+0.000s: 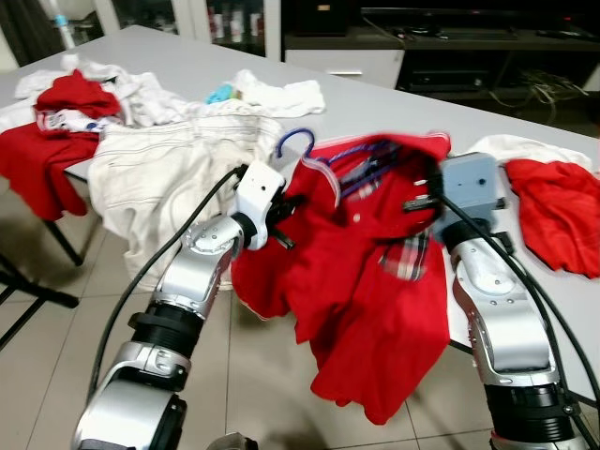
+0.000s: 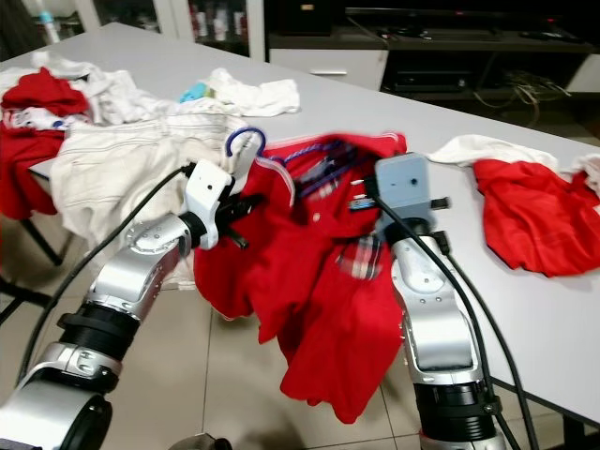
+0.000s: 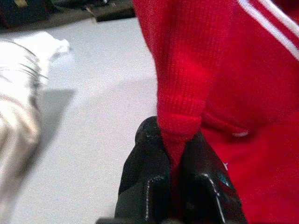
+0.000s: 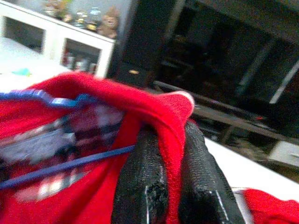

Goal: Hang hanger

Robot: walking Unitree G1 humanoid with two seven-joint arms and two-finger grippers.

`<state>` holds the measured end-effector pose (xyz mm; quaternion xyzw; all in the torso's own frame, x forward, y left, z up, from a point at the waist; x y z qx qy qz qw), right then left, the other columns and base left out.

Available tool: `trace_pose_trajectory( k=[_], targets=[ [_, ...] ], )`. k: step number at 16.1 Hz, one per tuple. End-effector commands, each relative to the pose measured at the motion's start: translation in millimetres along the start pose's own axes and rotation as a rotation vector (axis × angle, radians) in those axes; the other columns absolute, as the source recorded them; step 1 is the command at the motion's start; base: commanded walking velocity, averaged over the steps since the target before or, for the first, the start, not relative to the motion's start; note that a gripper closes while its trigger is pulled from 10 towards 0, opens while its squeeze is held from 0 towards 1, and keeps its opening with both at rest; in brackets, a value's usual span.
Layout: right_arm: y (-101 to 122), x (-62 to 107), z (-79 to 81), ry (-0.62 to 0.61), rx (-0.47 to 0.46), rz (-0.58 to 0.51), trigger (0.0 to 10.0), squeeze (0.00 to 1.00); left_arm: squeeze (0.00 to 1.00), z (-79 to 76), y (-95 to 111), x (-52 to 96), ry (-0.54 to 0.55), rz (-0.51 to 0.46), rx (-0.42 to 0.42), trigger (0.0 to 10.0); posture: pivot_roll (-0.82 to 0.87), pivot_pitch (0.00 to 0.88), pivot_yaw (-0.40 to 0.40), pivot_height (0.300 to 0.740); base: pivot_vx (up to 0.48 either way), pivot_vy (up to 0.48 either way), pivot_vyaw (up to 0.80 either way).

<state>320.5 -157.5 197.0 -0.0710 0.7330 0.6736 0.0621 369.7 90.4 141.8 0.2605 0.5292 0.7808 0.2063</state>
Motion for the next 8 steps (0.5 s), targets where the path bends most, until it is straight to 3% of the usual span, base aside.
trace_pose_trajectory(
  k=[1, 4, 6, 8],
  targets=[
    [13.7, -0.4, -3.4, -0.023, 0.011, -0.063, 0.0, 0.00, 0.00, 6.5, -6.3, 3.6, 0.048, 0.028, 0.043, 10.0, -0.08, 0.000, 0.016, 0.740, 0.000, 0.000, 0.00],
    [23.4, 4.4, 1.0, 0.020, 0.000, -0.133, 0.0, 0.00, 0.00, -8.8, -2.1, 4.4, 0.022, 0.004, 0.127, 10.0, -0.08, 0.000, 0.018, 0.740, 0.000, 0.000, 0.00],
    [21.1, 15.1, 36.3, 0.283, 0.020, -0.101, 0.0, 0.00, 0.00, -11.1, -3.9, 5.5, 0.034, 0.037, 0.013, 10.0, -0.08, 0.000, 0.020, 0.740, 0.000, 0.000, 0.00],
    [19.8, 19.7, 45.6, 0.340, 0.033, -0.094, 0.0, 0.00, 0.00, -7.3, -2.9, 4.1, 0.058, 0.048, -0.041, 10.0, -0.08, 0.000, 0.020, 0.740, 0.000, 0.000, 0.00]
  ],
)
Point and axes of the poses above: a point about 5 cm out from each wrist's last joint towards the gripper, its own x axis pointing back from the gripper into the wrist, its own y axis along the axis of the wrist's last joint, z = x × y, the point moved 2 cm from there along -x, pointing out of the wrist towards the gripper, and after that the axes turned 12 degrees about -x, right-handed, at the moved point
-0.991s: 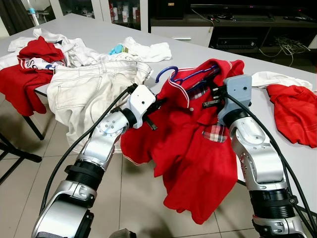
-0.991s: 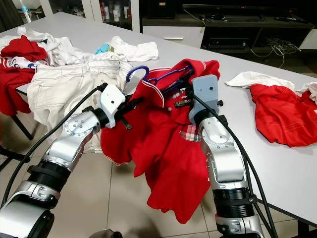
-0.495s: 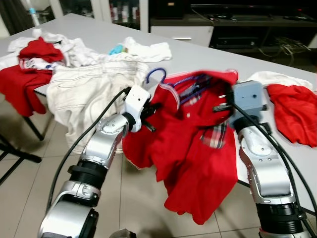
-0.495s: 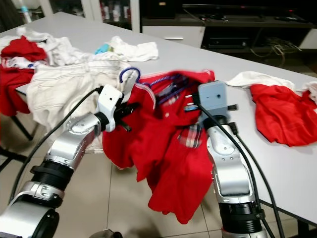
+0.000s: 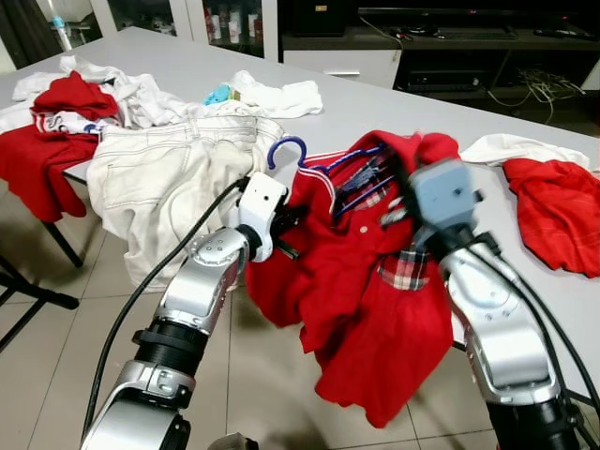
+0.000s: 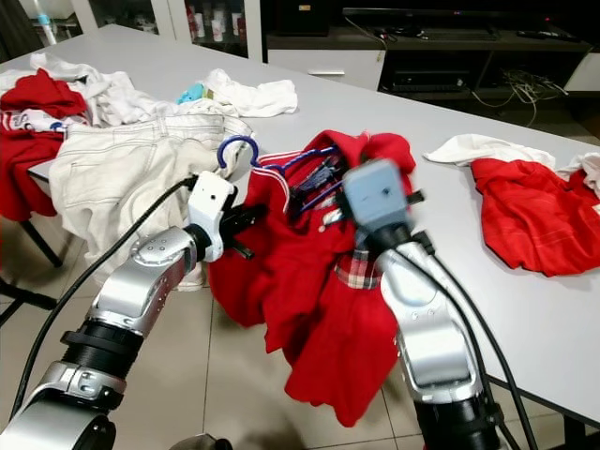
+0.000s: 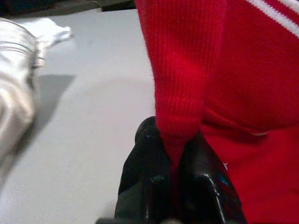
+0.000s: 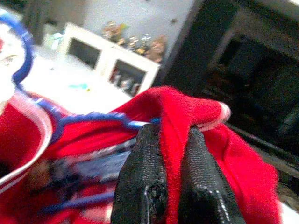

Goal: Hang hanger

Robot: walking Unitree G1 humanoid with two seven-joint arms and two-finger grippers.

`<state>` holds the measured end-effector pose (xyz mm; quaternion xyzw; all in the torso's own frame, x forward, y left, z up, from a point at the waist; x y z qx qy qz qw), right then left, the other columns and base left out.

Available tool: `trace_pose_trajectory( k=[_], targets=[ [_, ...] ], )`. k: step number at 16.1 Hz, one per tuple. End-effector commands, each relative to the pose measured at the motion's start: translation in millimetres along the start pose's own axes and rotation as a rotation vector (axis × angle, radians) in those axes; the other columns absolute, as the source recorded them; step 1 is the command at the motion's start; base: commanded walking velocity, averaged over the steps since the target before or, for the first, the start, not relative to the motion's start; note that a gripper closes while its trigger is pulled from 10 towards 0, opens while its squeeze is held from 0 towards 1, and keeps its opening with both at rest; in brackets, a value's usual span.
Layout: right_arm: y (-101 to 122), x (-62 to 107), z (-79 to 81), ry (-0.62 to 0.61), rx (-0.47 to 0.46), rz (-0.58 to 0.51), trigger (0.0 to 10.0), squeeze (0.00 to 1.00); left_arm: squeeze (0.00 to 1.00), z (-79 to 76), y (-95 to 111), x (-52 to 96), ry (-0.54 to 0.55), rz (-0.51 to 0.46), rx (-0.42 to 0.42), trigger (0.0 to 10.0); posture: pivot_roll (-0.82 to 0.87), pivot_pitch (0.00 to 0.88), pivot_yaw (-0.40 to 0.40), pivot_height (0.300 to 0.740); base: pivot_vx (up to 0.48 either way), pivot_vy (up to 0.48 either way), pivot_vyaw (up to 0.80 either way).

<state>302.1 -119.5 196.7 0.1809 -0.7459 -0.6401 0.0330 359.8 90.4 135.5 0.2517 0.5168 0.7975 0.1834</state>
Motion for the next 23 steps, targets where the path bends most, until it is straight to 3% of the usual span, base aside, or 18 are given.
trace_pose_trajectory(
  k=[1, 3, 4, 5, 7, 9, 13, 15, 17, 19, 20, 22, 23],
  targets=[
    [14.3, -0.3, 14.7, 0.087, 0.011, -0.057, 0.0, 0.00, 0.00, 3.6, 4.7, -3.8, 0.021, 0.013, -0.070, 10.0, -0.08, 0.000, 0.020, 0.740, 0.000, 0.000, 0.00],
    [7.1, -0.3, 30.5, 0.199, 0.039, -0.011, 0.0, 0.00, 0.00, 6.6, 14.0, -5.6, 0.013, 0.001, -0.197, 10.0, -0.08, 0.000, 0.021, 0.740, 0.000, 0.000, 0.00],
    [5.5, -0.1, 31.4, 0.208, 0.047, 0.000, 0.0, 0.00, 0.00, 6.9, 15.0, -5.6, 0.014, -0.001, -0.213, 10.0, -0.09, 0.000, 0.021, 0.740, 0.000, 0.000, 0.00],
    [-0.8, -3.5, 26.7, 0.172, 0.101, 0.028, 0.0, 0.00, 0.00, 4.6, 18.1, -7.2, -0.001, -0.004, -0.295, 10.0, -0.09, 0.000, 0.021, 0.740, 0.000, 0.000, 0.00],
    [-0.1, -7.7, 23.3, 0.144, 0.127, 0.028, 0.0, 0.00, 0.00, 0.8, 19.8, -8.9, -0.014, -0.008, -0.333, 10.0, -0.09, 0.000, 0.020, 0.740, 0.000, 0.000, 0.00],
    [1.6, -12.0, 31.6, 0.178, 0.125, 0.019, 0.0, 0.00, 0.00, -5.4, 22.7, -11.3, -0.031, -0.021, -0.368, 10.0, -0.09, 0.000, 0.021, 0.740, 0.000, 0.000, 0.00],
    [-5.6, -9.0, 59.6, 0.320, 0.041, 0.049, 0.0, 0.00, 0.00, -6.2, 28.4, -15.7, -0.021, -0.044, -0.312, 10.0, -0.08, 0.000, 0.018, 0.740, 0.000, 0.000, 0.00],
    [-9.7, -7.0, 63.0, 0.343, -0.004, 0.072, 0.0, 0.00, 0.00, -2.6, 29.8, -16.5, -0.004, -0.047, -0.291, 10.0, -0.08, 0.000, 0.018, 0.740, 0.000, 0.000, 0.00],
    [-25.8, -0.4, 68.6, 0.405, -0.080, 0.162, 0.0, 0.00, 0.00, 3.4, 32.4, -18.1, 0.022, -0.049, -0.271, 10.0, -0.08, 0.000, 0.020, 0.740, 0.000, 0.000, 0.00],
    [-33.0, 0.0, 69.4, 0.417, -0.075, 0.196, 0.0, 0.00, 0.00, 3.7, 35.1, -19.8, 0.024, -0.058, -0.266, 10.0, -0.08, 0.000, 0.021, 0.740, 0.000, 0.000, 0.00],
    [-38.3, -0.6, 70.9, 0.415, -0.083, 0.223, 9.6, 0.00, 0.00, 1.9, 39.2, -21.4, 0.020, -0.073, -0.257, 10.0, -0.08, 0.000, 0.021, 0.740, 0.000, 0.000, 0.00],
    [-39.3, -3.8, 66.9, 0.368, -0.093, 0.221, 10.0, 0.00, 0.00, -1.6, 41.6, -21.8, 0.005, -0.089, -0.256, 10.0, -0.08, 0.000, 0.021, 0.740, 0.000, 0.000, 0.00],
    [-37.0, -5.0, 63.6, 0.347, -0.099, 0.209, 10.0, 0.27, 0.00, -2.1, 41.2, -21.4, 0.001, -0.090, -0.258, 10.0, -0.08, 0.000, 0.020, 0.740, 0.000, 0.000, 0.00]
  ],
)
Point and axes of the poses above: a point about 5 cm out from each wrist's last joint towards the gripper, its own x axis pointing back from the gripper into the wrist, its own y axis along the axis of the wrist's last joint, z = x × y, the point moved 2 cm from there along -x, pointing out of the wrist towards the gripper, and after that the axes turned 12 degrees about -x, right-handed, at the moved point
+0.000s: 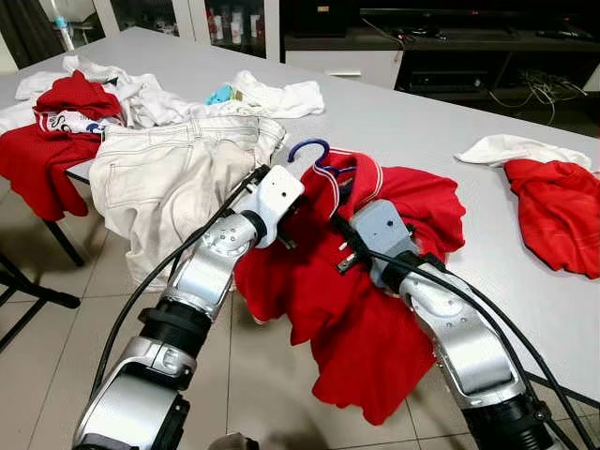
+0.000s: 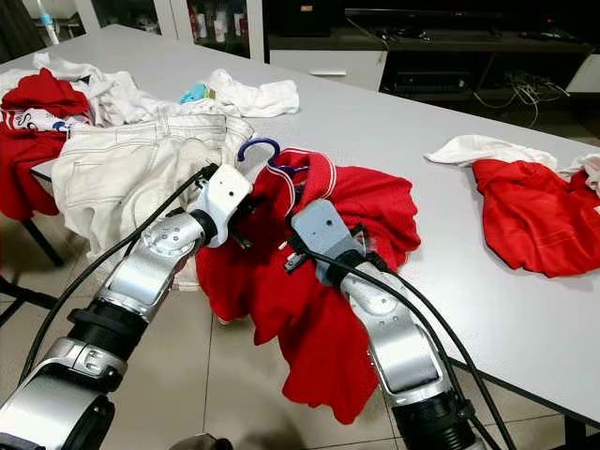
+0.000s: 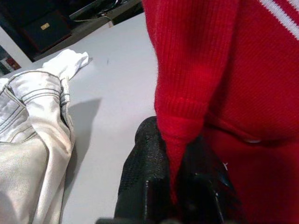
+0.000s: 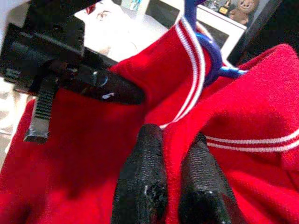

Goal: Hang hanger

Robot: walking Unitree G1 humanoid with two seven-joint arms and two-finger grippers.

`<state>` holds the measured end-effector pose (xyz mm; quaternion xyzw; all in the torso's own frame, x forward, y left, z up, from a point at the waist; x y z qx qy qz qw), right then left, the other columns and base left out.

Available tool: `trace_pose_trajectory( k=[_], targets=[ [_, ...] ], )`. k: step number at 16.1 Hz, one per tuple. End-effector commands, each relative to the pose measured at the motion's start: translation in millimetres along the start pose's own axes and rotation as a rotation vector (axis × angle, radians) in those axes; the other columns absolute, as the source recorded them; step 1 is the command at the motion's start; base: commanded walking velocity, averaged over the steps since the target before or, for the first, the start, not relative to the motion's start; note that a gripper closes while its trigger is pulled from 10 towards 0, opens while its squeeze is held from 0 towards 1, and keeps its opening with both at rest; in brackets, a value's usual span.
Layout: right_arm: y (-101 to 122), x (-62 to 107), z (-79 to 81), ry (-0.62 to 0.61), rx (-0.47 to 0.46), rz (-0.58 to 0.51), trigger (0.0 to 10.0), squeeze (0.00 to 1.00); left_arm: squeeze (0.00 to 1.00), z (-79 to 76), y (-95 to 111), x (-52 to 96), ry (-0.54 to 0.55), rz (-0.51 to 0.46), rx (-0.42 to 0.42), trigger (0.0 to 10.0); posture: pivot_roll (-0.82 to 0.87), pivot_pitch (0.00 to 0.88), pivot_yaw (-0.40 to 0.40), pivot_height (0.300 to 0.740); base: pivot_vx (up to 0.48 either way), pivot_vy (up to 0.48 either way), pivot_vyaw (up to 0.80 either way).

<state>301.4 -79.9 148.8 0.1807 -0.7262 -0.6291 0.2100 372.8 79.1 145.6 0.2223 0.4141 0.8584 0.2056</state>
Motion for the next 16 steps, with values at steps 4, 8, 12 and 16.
trace_pose_trajectory(
  k=[4, 8, 12, 16],
  targets=[
    [14.9, 3.3, 9.1, 0.115, -0.016, -0.024, 10.0, 0.69, 0.00, 6.4, 22.4, -2.9, 0.021, -0.098, -0.018, 10.0, -0.08, 0.000, 0.018, 0.740, 0.000, 0.000, 0.00],
    [21.3, 22.7, -4.6, 0.104, 0.022, -0.030, 10.0, 0.00, 0.00, 11.5, 19.0, -0.5, 0.050, -0.096, -0.045, 10.0, -0.07, 0.000, 0.012, 0.740, 0.000, 0.000, 0.00],
    [26.7, 37.1, -6.4, 0.155, 0.006, -0.043, 10.0, 1.00, 0.00, 11.8, 14.9, 0.4, 0.048, -0.091, -0.047, 10.0, -0.09, 0.000, 0.012, 0.740, 0.000, 0.000, 0.00],
    [25.1, 38.7, 8.2, 0.236, -0.031, -0.022, 10.0, 0.00, 0.00, 11.3, 18.7, -1.6, 0.055, -0.104, -0.037, 10.0, -0.08, 0.000, 0.008, 0.740, 0.000, 0.000, 0.00]
  ],
)
Point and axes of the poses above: a point about 5 cm out from each wrist's last joint towards the gripper, its own x axis pointing back from the gripper into the wrist, its own y axis along the axis of the wrist's last joint, z = x × y, the point moved 2 cm from there along -x, pointing out of the wrist towards the gripper, and after that the axes turned 12 degrees about -x, right-handed, at the moved point
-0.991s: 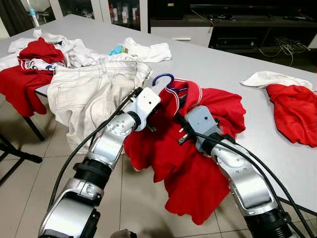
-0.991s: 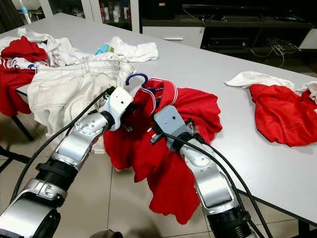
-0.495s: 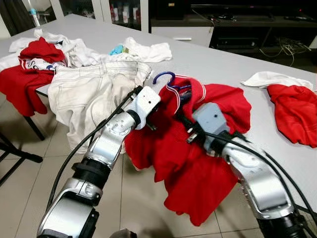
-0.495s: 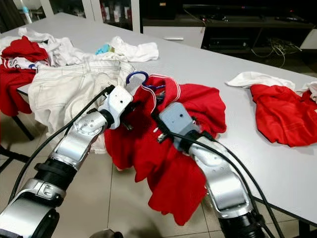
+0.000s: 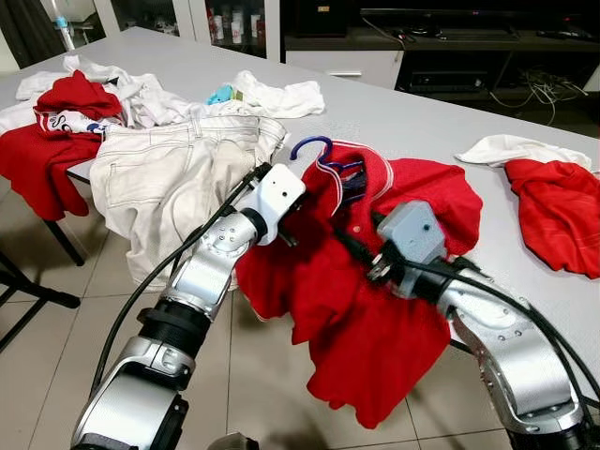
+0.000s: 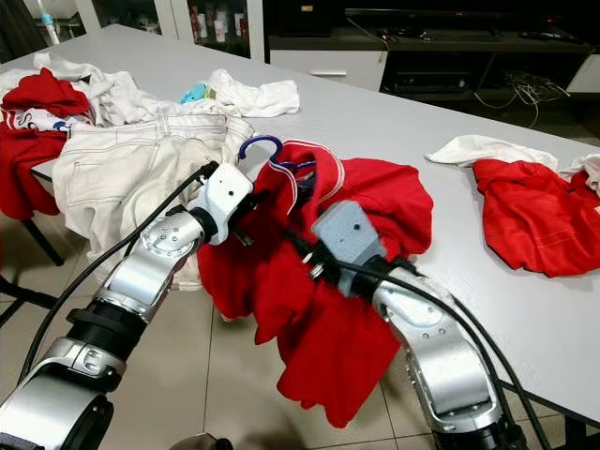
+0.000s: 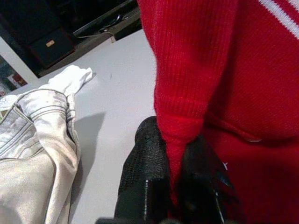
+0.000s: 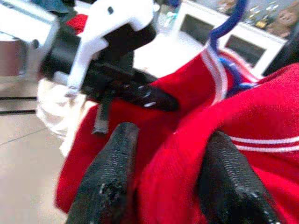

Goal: Hang hanger

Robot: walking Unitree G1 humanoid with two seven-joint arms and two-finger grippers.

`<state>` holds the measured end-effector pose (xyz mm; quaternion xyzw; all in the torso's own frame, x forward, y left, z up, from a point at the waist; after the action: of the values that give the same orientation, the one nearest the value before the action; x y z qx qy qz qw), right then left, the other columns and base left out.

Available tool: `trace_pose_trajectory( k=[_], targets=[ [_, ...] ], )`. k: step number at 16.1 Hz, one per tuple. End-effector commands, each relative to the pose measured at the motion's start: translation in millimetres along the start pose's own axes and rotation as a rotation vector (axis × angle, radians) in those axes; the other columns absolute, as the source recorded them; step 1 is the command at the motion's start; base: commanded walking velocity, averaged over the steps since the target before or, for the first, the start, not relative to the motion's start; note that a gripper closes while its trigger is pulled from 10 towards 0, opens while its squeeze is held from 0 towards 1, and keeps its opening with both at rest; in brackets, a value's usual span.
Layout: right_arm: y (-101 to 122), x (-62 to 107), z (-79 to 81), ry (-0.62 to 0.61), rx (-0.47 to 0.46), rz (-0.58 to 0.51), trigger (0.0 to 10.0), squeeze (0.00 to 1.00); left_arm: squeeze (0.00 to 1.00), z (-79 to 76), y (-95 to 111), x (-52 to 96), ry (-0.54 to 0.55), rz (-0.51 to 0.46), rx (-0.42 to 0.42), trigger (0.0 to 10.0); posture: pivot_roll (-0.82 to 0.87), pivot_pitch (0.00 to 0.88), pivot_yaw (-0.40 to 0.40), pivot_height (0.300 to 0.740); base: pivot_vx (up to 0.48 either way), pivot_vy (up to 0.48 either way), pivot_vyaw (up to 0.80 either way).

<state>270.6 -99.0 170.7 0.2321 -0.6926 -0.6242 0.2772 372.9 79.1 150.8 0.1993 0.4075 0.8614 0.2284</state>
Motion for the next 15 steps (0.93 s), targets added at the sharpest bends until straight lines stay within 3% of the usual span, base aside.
trace_pose_trajectory(
  k=[1, 2, 4, 5, 9, 11, 13, 15],
  targets=[
    [6.2, 1.1, 10.7, 0.062, -0.021, -0.023, 10.0, 0.00, 0.00, 9.5, 13.6, -2.8, 0.045, -0.048, 0.000, 10.0, -0.08, 0.000, 0.007, 0.740, 0.000, 0.000, 0.00],
    [7.6, 3.0, 8.7, 0.056, -0.048, -0.034, 10.0, 1.00, 0.00, 10.3, 12.7, -2.3, 0.051, -0.047, 0.003, 10.0, -0.08, 0.000, 0.007, 0.740, 0.000, 0.000, 0.00],
    [6.0, 7.8, 3.0, 0.040, -0.105, -0.038, 10.0, 1.00, 0.00, 11.6, 9.8, -1.0, 0.064, -0.044, 0.061, 10.0, -0.08, 0.000, 0.008, 0.740, 0.000, 0.000, 0.00],
    [4.5, 10.6, -1.7, 0.023, -0.116, -0.037, 10.0, 0.00, 0.00, 10.5, 8.9, -0.5, 0.062, -0.048, 0.124, 10.0, -0.07, 0.000, 0.008, 0.740, 0.000, 0.000, 0.00],
    [15.7, 28.6, -18.6, 0.038, -0.098, -0.052, 10.0, 0.00, 0.00, 9.0, 4.3, 2.9, 0.050, -0.050, 0.186, 10.0, -0.08, 0.000, 0.008, 0.740, 0.000, 0.000, 0.00],
    [16.1, 41.1, -0.8, 0.202, -0.062, 0.001, 10.0, 0.00, 0.00, 10.4, 2.5, 2.9, 0.053, -0.046, 0.187, 10.0, -0.08, 0.000, 0.007, 0.740, 0.000, 0.000, 0.00],
    [11.1, 44.7, 7.7, 0.269, -0.067, 0.046, 10.0, 0.00, 0.00, 12.0, 3.9, 2.0, 0.058, -0.047, 0.188, 10.0, -0.07, 0.000, 0.004, 0.740, 0.000, 0.000, 0.00],
    [15.8, 42.0, 2.3, 0.237, -0.082, 0.008, 10.0, 0.00, 0.00, 10.3, 4.9, 2.5, 0.045, -0.051, 0.168, 10.0, -0.07, 0.000, 0.006, 0.740, 0.000, 0.000, 0.00]
  ],
)
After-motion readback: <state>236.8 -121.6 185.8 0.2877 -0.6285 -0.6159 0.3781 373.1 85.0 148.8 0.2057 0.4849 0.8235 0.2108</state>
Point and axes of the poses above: a point about 5 cm out from each wrist's last joint towards the gripper, its own x axis pointing back from the gripper into the wrist, its own y axis along the axis of the wrist's last joint, z = x × y, the point moved 2 cm from there along -x, pointing out of the wrist towards the gripper, and after that the axes turned 12 degrees about -x, right-handed, at the moved point
